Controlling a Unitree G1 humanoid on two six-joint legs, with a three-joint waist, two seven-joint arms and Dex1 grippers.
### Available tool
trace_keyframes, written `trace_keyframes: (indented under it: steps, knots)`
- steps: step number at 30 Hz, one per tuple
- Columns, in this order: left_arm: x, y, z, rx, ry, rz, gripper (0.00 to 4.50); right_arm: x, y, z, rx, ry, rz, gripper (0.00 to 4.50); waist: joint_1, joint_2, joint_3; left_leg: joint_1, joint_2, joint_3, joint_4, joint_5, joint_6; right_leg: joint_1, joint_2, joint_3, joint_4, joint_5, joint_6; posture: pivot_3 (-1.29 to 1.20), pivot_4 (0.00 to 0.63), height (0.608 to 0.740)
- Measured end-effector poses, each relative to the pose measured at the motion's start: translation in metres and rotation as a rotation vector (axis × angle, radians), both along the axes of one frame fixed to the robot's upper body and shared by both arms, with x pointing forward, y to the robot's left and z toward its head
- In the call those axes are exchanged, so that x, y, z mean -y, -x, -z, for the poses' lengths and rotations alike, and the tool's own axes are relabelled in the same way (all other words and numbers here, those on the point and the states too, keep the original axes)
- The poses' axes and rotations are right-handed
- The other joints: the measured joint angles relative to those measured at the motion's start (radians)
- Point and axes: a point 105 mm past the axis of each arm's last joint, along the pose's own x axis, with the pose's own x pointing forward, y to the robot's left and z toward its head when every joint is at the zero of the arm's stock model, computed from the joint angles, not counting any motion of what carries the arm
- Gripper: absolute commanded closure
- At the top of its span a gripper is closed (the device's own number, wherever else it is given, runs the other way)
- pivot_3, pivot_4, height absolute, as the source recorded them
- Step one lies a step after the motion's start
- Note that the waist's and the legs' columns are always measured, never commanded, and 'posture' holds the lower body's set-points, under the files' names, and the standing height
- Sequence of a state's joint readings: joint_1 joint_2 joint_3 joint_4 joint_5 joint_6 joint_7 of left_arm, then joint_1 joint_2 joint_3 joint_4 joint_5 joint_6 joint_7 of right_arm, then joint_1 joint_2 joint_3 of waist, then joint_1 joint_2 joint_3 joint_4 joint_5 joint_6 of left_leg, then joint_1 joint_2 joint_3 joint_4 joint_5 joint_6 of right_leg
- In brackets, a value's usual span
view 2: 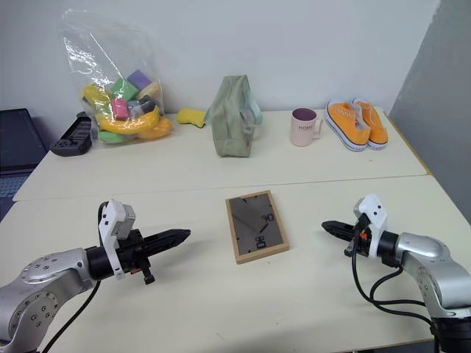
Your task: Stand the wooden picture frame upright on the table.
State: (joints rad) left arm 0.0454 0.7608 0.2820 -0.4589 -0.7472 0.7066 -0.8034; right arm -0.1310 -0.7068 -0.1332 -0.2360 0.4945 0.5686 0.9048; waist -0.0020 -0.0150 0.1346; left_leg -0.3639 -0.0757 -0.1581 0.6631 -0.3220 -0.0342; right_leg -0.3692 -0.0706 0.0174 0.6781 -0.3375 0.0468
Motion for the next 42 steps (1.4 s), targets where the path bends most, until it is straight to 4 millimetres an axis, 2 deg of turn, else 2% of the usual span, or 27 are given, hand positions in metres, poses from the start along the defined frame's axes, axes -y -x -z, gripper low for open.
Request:
trace_keyframes:
  steps: [34,39,42]
  knots:
    - [0.001,-0.008,-0.004,0.006,0.036,-0.054,4.46,0.000,-0.002,0.000,0.006,0.003,0.018,4.50,0.000,0.000,0.000,0.000,0.000,0.000,0.000,0.000,0.000,0.000,0.000,0.000,0.000,0.000,0.000,0.00,0.150,0.740]
    - [-0.001,-0.012,-0.008,0.028,-0.016,-0.045,4.46,-0.004,-0.003,0.005,0.018,0.040,0.001,4.50,0.000,0.000,0.000,0.000,0.000,0.000,0.000,0.000,0.000,0.000,0.000,0.000,0.000,0.000,0.000,0.00,0.150,0.740]
    - [-0.005,-0.014,-0.004,0.028,-0.058,-0.039,4.46,-0.004,-0.004,0.006,0.031,0.063,0.005,4.50,0.000,0.000,0.000,0.000,0.000,0.000,0.000,0.000,0.000,0.000,0.000,0.000,0.000,0.000,0.000,0.00,0.150,0.740]
